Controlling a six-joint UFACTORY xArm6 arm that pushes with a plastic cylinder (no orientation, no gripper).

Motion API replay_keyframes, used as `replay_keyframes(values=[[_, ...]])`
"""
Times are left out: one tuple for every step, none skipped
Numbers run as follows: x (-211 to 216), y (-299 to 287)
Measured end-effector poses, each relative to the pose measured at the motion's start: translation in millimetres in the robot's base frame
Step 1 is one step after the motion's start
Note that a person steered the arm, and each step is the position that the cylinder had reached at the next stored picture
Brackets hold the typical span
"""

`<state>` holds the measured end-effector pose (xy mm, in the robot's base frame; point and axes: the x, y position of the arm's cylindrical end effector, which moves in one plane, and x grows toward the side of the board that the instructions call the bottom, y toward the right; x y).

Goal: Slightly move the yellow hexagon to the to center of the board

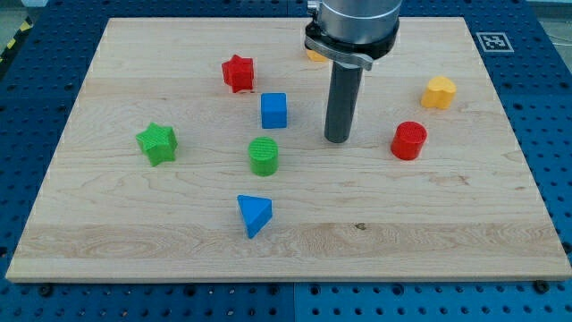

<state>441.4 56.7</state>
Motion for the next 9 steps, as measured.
replay_keyframes(values=[[0,-3],[0,-7],[0,-5],[-8,14],[-28,17],[-47,19],[-76,19],[-107,20],[-114,20]])
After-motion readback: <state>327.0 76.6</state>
